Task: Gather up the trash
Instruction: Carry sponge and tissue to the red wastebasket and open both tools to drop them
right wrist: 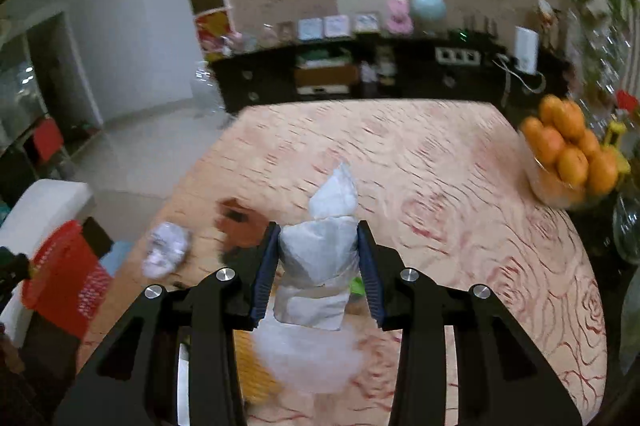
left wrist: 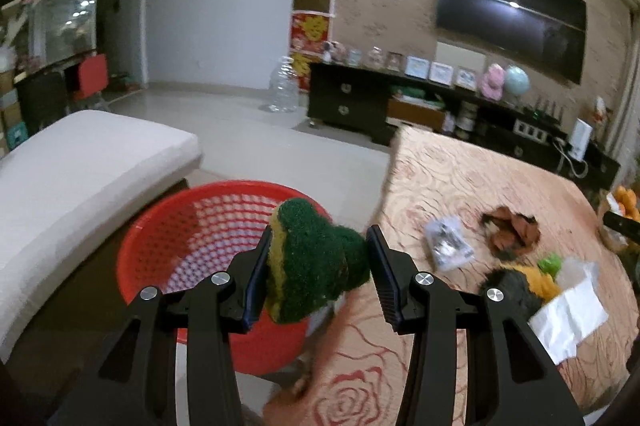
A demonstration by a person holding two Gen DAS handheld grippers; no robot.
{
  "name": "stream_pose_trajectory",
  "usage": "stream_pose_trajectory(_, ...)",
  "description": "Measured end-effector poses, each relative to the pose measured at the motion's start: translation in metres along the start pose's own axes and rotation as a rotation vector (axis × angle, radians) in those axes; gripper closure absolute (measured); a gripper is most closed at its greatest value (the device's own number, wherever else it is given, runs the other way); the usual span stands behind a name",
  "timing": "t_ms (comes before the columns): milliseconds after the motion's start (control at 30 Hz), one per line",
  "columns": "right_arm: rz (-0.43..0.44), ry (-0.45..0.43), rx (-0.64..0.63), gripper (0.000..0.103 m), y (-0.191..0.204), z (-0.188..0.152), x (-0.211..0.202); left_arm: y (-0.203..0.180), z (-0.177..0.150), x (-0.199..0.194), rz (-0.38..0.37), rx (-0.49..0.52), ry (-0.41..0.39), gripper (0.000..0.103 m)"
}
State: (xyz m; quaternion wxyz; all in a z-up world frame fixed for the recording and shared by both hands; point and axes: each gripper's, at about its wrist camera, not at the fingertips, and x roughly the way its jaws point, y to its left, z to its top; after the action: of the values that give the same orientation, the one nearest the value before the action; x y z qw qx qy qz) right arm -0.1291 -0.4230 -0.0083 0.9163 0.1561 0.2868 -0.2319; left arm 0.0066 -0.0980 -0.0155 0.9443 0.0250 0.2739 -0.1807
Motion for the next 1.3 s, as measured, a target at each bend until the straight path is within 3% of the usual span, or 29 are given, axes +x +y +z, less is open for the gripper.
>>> stream_pose_trajectory(467,0.304,0.023,-0.161,0.065,0.154,0.034,0.007,0.052,0.057,-0.006,0.172,-0.064,-0.075,0.059)
stream_pose_trajectory(667,0.419,-0.018,-0.276,0.065,0.222,0.062,0.009,0.067,0.08,0.007,0.211,-0.086,-0.097,0.059)
stream_pose_trajectory(867,0.49,0.016,-0.343,0.065,0.256,0.062,0.034,0.082,0.062,0.035,0.229,-0.108,-0.022,0.059)
stream_pose_trajectory(1033,0.516,0.1,-0.352,0.065,0.274,0.044,0.064,0.083,0.053,0.042,0.251,-0.085,0.0,0.059)
stream_pose_trajectory(1300,0.567,0.171,-0.418,0.065,0.315,0.016,0.078,0.098,0.036,0.056,0.238,-0.111,0.092,0.059)
